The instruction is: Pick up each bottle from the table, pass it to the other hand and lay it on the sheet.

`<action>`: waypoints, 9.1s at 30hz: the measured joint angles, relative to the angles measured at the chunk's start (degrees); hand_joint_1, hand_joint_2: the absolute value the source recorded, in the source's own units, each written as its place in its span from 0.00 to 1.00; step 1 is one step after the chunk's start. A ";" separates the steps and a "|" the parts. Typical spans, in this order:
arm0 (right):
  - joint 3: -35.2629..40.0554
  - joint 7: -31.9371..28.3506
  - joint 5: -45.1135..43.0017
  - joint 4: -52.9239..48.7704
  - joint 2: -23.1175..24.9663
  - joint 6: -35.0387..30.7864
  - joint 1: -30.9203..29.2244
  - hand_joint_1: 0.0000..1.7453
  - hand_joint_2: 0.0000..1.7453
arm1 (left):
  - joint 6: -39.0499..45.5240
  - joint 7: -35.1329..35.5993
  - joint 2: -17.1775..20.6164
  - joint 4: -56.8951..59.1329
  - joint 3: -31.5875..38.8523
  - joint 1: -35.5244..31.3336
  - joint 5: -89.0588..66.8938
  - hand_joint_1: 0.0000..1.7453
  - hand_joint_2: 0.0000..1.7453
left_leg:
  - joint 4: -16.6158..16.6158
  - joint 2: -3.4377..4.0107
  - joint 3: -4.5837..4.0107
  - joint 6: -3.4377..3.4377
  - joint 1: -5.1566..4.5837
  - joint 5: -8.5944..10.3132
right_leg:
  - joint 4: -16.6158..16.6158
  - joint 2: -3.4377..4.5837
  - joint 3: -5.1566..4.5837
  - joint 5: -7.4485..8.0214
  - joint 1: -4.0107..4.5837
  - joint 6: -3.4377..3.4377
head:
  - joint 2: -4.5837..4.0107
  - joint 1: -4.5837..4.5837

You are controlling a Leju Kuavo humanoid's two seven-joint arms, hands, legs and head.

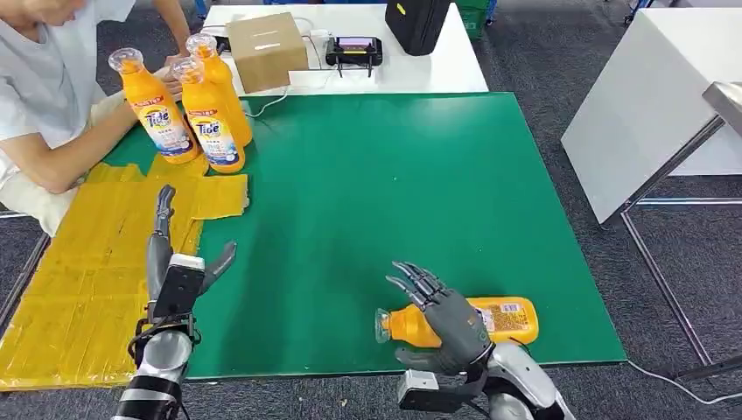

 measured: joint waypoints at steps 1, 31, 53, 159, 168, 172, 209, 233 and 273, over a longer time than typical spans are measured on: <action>0.11 0.06 0.02 0.11 -0.17 0.13 -0.08 0.00 1.00 | 0.02 -0.02 0.00 0.02 0.00 -0.01 0.00 0.00 1.00 | 0.00 0.00 0.00 0.00 0.00 0.00 | 0.00 0.00 0.00 0.00 0.00 0.00 | 0.00 0.02; 3.28 6.84 1.09 8.69 -6.75 5.11 -2.36 0.00 1.00 | 0.33 -0.55 0.00 1.88 -0.07 -1.10 1.11 0.00 1.00 | 0.01 -0.01 0.00 0.01 -0.03 0.00 | -0.01 -0.01 0.02 0.01 -0.02 0.01 | 0.00 0.02; -2.65 23.00 12.48 17.88 -5.16 -0.96 -3.57 0.00 1.00 | 0.66 1.51 0.00 2.76 -2.40 -1.67 1.16 0.00 1.00 | 0.00 0.01 0.59 0.08 -0.01 -0.10 | -0.09 0.00 0.44 -0.02 -0.04 0.03 | 0.00 0.02; -14.01 15.34 5.50 8.50 8.29 -17.40 -2.40 1.00 1.00 | -16.14 7.13 -0.39 -4.24 -7.13 2.95 3.48 0.00 1.00 | -0.04 0.30 0.52 0.49 0.13 -0.26 | -0.79 0.22 0.89 0.14 0.12 0.27 | 0.00 0.00; -14.97 -1.02 -25.96 8.74 15.51 -5.90 -5.90 1.00 1.00 | -31.93 7.93 0.20 -6.82 -15.36 1.59 22.87 0.00 1.00 | -0.04 0.30 0.43 0.50 0.11 -0.24 | -0.79 0.23 0.83 0.15 0.12 0.27 | 0.00 0.04; -12.59 -3.34 -29.20 9.77 18.34 -7.63 -8.11 1.00 1.00 | -32.85 8.19 0.85 -7.41 -18.25 0.04 26.43 0.00 1.00 | -0.04 0.29 0.43 0.46 0.13 -0.21 | -0.72 0.22 0.79 0.15 0.13 0.26 | 0.00 0.00; 8.66 -0.96 -25.09 24.76 20.50 3.44 -17.03 0.88 1.00 | -30.73 5.90 2.51 -8.79 -24.13 -3.14 24.44 0.00 1.00 | -0.04 0.30 0.34 0.45 0.13 -0.21 | -0.70 0.22 0.66 0.13 0.13 0.25 | 0.00 0.04; 7.58 -0.83 -24.87 24.61 20.02 1.14 -14.96 0.93 1.00 | -34.16 5.55 4.09 -7.74 -26.10 -2.80 23.60 1.00 1.00 | -0.03 0.30 0.31 0.45 0.13 -0.22 | -0.70 0.22 0.64 0.14 0.13 0.25 | 0.00 0.04; -0.39 -4.46 -27.38 2.62 18.03 -10.50 -5.72 0.00 1.00 | -0.97 8.44 3.39 -8.72 -21.18 -3.47 -5.44 1.00 1.00 | -0.03 0.31 0.25 0.45 0.13 -0.22 | -0.70 0.22 0.55 0.14 0.13 0.25 | 0.00 0.02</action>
